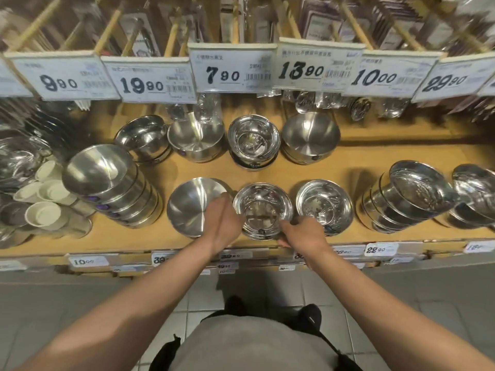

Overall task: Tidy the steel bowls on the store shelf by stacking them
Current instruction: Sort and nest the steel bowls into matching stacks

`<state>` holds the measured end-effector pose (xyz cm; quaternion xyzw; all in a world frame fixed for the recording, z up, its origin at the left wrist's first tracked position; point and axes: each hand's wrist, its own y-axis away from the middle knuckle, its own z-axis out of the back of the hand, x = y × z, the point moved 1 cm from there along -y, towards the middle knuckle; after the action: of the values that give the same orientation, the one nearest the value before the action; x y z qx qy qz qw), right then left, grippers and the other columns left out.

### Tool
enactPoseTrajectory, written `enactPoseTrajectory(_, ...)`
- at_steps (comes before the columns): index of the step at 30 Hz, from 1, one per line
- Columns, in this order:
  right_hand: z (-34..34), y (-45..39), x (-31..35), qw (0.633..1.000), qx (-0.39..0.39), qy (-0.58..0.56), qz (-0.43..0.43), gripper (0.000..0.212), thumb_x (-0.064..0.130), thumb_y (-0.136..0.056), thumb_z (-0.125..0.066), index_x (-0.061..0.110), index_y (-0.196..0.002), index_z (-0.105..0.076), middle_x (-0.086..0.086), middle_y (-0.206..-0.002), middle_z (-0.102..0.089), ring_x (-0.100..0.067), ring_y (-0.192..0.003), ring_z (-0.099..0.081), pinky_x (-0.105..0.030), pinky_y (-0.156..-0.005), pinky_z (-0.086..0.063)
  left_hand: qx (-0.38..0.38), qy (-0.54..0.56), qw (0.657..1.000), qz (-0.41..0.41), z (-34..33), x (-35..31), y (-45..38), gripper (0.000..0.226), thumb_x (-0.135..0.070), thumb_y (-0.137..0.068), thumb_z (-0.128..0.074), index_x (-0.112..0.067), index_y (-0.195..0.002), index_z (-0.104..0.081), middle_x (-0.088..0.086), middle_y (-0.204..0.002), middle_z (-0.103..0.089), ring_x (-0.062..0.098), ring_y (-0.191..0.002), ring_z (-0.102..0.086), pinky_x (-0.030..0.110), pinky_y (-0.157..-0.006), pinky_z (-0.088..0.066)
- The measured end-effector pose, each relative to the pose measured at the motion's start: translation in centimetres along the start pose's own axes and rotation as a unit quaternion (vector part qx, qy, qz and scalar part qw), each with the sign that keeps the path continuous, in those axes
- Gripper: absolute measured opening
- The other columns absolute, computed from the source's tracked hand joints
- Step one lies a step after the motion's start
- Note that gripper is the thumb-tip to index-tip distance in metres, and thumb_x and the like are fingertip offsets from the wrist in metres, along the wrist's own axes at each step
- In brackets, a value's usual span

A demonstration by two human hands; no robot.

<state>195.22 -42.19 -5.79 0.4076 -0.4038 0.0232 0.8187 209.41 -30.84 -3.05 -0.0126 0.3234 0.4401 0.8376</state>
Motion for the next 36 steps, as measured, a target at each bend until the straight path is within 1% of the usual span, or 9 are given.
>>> enactPoseTrajectory(4,-0.3,0.5,0.9,0.98,-0.011,0.195,0.049,0.036,0.028,-0.1,-0.059,0.001,-0.079,-0.07,-0.015,-0.077,-0.076,-0.027,-0.074,-0.075,-0.042,-0.079,-0.061,-0.014,-0.003,1.0,0.016,-0.4,0.5,0.0,0.017,-0.009,-0.085,-0.065,-0.009,-0.097,-0.052,0.01,-0.096,-0.064,0.022,-0.077,-0.055,0.029,-0.063,-0.038)
enactPoseTrajectory(10,-0.1,1.1,2.7,0.956,-0.04,0.28,0.081,0.04,0.032,-0.098,-0.058,0.002,-0.076,-0.072,-0.007,-0.068,-0.071,-0.019,-0.065,-0.067,-0.025,-0.056,-0.045,-0.019,0.02,0.999,0.024,-0.4,1.1,-0.2,0.034,-0.012,-0.082,-0.071,-0.003,-0.112,-0.055,0.013,-0.109,-0.063,0.02,-0.078,-0.054,0.017,-0.048,-0.028)
enactPoseTrajectory(16,2.5,1.2,4.6,0.973,-0.091,0.162,0.138,0.035,0.029,-0.09,-0.064,0.013,-0.06,-0.068,0.004,-0.048,-0.066,-0.012,-0.055,-0.063,-0.021,-0.048,-0.04,-0.028,0.103,0.994,0.015,1.8,-1.6,-1.9,0.03,-0.013,-0.08,-0.072,-0.012,-0.103,-0.053,-0.004,-0.087,-0.058,0.004,-0.07,-0.051,0.012,-0.041,-0.037)
enactPoseTrajectory(20,5.9,1.2,4.1,0.979,-0.119,0.016,0.166,0.015,0.022,-0.089,-0.072,0.013,-0.078,-0.074,-0.008,-0.067,-0.073,-0.017,-0.058,-0.063,-0.034,-0.061,-0.05,0.005,0.158,0.987,-0.029,1.8,-5.0,-2.2,0.029,-0.012,-0.083,-0.07,-0.012,-0.103,-0.05,-0.001,-0.086,-0.054,0.011,-0.069,-0.053,0.015,-0.043,-0.039)
enactPoseTrajectory(22,7.4,1.0,3.1,0.975,-0.145,-0.024,0.165,0.004,0.017,-0.09,-0.073,0.013,-0.09,-0.072,-0.008,-0.075,-0.073,-0.016,-0.064,-0.069,-0.032,-0.061,-0.054,0.027,0.194,0.979,-0.054,0.9,-6.7,-1.8,0.03,-0.009,-0.081,-0.069,-0.016,-0.1,-0.048,-0.003,-0.084,-0.053,0.01,-0.069,-0.051,0.018,-0.048,-0.04)
enactPoseTrajectory(25,9.0,0.4,1.1,0.973,-0.178,-0.064,0.133,0.015,0.015,-0.091,-0.073,0.005,-0.1,-0.068,-0.018,-0.092,-0.073,-0.027,-0.079,-0.071,-0.041,-0.073,-0.061,0.057,0.168,0.981,-0.075,-1.2,-8.7,-1.3,0.014,-0.002,-0.079,-0.066,-0.012,-0.086,-0.059,-0.004,-0.078,-0.061,0.012,-0.067,-0.058,0.012,-0.047,-0.038)
enactPoseTrajectory(29,10.3,-0.3,-1.0,0.971,-0.205,-0.036,0.116,0.012,0.019,-0.09,-0.073,0.009,-0.093,-0.068,-0.01,-0.086,-0.072,-0.036,-0.091,-0.07,-0.055,-0.089,-0.055,0.094,0.115,0.988,-0.04,-3.7,-10.1,-1.3,0.025,-0.001,-0.082,-0.062,0.004,-0.106,-0.064,0.017,-0.107,-0.069,0.034,-0.1,-0.065,0.041,-0.076,-0.052)
enactPoseTrajectory(33,10.5,-0.8,-2.0,0.975,-0.191,0.022,0.114,0.015,0.021,-0.092,-0.072,0.008,-0.099,-0.071,-0.01,-0.092,-0.074,-0.034,-0.094,-0.069,-0.049,-0.092,-0.053,0.101,0.057,0.992,-0.046,-4.8,-10.5,-1.7,0.046,-0.004,-0.089,-0.061,0.005,-0.132,-0.052,0.02,-0.127,-0.06,0.035,-0.117,-0.058,0.038,-0.089,-0.05)
enactPoseTrajectory(36,10.9,-1.3,-2.3,0.971,-0.2,0.048,0.121,0.017,0.017,-0.092,-0.07,0.01,-0.108,-0.073,-0.007,-0.092,-0.073,-0.031,-0.095,-0.067,-0.04,-0.088,-0.052,0.084,0.009,0.996,-0.035,-5.6,-10.6,-2.2,0.044,-0.003,-0.093,-0.055,0.001,-0.137,-0.048,0.018,-0.13,-0.059,0.031,-0.118,-0.057,0.032,-0.088,-0.049)
